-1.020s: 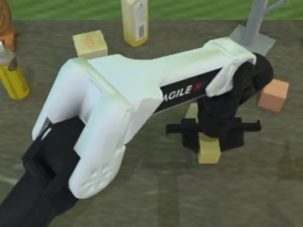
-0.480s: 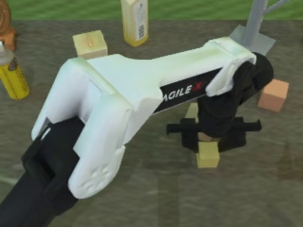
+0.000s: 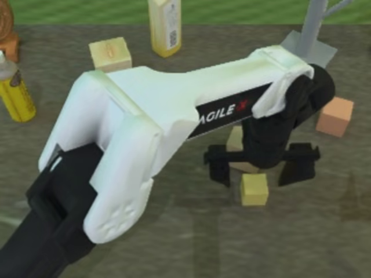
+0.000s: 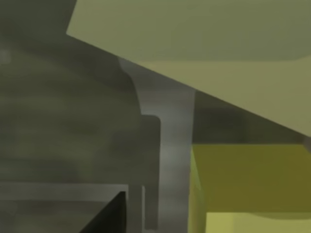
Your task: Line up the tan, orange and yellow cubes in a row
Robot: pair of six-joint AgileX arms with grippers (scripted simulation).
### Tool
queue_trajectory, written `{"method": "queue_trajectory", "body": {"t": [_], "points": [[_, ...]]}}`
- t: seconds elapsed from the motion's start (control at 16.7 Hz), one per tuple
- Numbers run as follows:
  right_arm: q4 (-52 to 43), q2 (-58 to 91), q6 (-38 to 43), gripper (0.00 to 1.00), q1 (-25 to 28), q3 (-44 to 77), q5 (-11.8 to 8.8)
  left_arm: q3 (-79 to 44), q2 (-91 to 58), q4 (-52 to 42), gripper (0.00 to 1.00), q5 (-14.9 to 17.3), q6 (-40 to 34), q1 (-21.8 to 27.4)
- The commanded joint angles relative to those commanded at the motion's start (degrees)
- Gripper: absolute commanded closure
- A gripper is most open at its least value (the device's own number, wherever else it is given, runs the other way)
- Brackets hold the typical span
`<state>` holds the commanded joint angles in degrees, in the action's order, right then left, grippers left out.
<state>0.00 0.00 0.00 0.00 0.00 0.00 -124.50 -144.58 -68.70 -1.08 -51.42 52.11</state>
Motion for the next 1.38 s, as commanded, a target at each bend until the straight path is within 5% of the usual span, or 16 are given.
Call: {"method": "queue_trajectory", "body": {"t": [0.42, 0.9, 1.38], "points": [[0.00, 0.00, 0.00, 0.00, 0.00, 0.00, 0.00, -1.01, -0.17, -1.00, 0.00, 0.00, -0.03, -0.06], [0.00, 0.00, 0.00, 0.00, 0.00, 0.00, 0.00, -16.17, -0.27, -15.95, 0.00, 0.00, -0.29, -0.93], [-2.22, 3.12, -1.81, 0.00, 0.30, 3.17, -0.10, -12.95, 3.14, -13.90, 0.00, -0.16, 0.15, -2.26]]}}
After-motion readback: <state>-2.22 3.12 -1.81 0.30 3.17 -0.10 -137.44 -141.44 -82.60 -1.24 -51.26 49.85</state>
